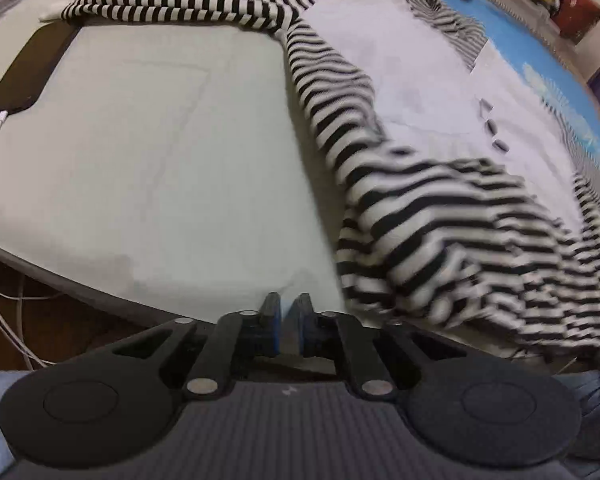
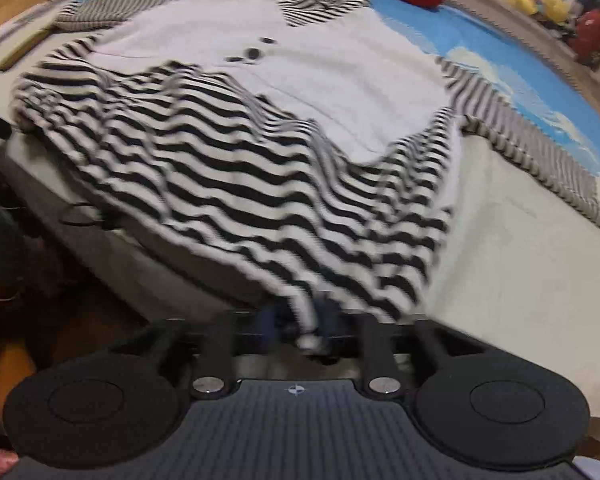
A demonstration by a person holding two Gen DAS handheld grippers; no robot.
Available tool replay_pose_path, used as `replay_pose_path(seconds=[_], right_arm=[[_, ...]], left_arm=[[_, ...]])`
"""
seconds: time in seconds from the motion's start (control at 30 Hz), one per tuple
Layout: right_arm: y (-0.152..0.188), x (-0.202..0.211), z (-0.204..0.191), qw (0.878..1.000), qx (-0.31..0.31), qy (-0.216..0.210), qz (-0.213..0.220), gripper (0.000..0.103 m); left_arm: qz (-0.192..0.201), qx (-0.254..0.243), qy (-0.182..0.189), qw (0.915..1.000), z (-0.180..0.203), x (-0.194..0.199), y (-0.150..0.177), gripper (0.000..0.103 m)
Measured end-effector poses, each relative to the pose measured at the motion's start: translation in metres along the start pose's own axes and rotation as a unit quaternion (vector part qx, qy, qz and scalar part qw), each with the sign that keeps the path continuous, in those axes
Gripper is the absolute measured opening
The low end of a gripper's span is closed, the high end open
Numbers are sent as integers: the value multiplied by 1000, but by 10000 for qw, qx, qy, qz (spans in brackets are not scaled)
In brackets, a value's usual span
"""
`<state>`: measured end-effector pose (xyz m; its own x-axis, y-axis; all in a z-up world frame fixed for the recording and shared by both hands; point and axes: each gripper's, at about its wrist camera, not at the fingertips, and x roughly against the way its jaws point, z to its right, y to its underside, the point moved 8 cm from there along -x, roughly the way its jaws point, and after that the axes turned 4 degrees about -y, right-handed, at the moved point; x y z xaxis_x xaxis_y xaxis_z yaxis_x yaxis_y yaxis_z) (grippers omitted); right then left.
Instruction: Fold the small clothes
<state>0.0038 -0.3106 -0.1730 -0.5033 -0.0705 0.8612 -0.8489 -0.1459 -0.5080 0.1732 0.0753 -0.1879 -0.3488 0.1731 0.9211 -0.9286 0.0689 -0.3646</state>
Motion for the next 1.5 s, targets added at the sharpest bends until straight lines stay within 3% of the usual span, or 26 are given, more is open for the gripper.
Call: replay_pose_path(seconds=[0.03,0.07,0.13,0.17,0.27,0.33,0.4,0.43,0.47,0.5,0.6,0.67,0.77,0.9,0.93,1.03,1.17,1.3,1.5], right_arm=[[-5,14,-1,9998,-18,-92,173,66],[-9,24,0,9993,-77,-158,325,69],[-20,42,11,9971,-366,-245,622,73],[-29,46,23,9950,-612,-204,764,73],[-48,29,67,9822,-1549,297,1024,74],[-49,-3,89,9738,-2043,654,754,72],[-33,-42,96,9746,-2026,954,-28,61],[-25,-56,92,9770,-1868,996,-251,58],[-23,-56,88,9793,-1709,1084,-35,59],[-21,-53,85,9816,-1549,1118,21,58],[-8,-40,82,9809,-1732,891,12,59],[-5,-37,85,9782,-1923,783,-18,62],[-11,-25,90,9722,-2230,711,10,65],[-45,12,95,9655,-2400,520,866,72],[-54,20,96,9634,-2411,516,1052,74],[-94,36,101,9520,-2506,416,1710,77],[-147,27,116,9262,-2891,317,2398,84],[-180,-12,132,9117,-3302,254,2431,84],[-194,-77,151,8920,-3923,37,2246,84]], left_arm=[[124,31,195,9997,4,8,-2,31],[295,85,364,9989,7,18,-7,54],[622,219,505,9965,12,32,-18,75],[769,313,588,9948,15,38,-26,82],[859,654,780,9911,33,36,-47,87],[708,677,860,9915,46,18,-55,93],[403,426,422,9974,52,-5,-50,88],[239,149,77,9996,53,-17,-44,69],[76,-74,-174,9998,51,-27,-36,62],[234,-62,-87,9997,48,-25,-31,62],[386,-27,-108,9992,31,-13,-15,72],[447,-127,-325,9984,23,-9,-8,91],[488,93,-229,9985,9,-1,-7,91],[999,299,-73,9945,2,33,-32,95],[1211,383,-87,9919,0,41,-46,102],[1680,763,-181,9827,-15,52,-85,103],[1993,1582,-431,9661,-57,33,-146,103],[2026,2430,-461,9475,-96,-4,-198,103],[1609,3666,-337,9157,-149,-66,-242,102]])
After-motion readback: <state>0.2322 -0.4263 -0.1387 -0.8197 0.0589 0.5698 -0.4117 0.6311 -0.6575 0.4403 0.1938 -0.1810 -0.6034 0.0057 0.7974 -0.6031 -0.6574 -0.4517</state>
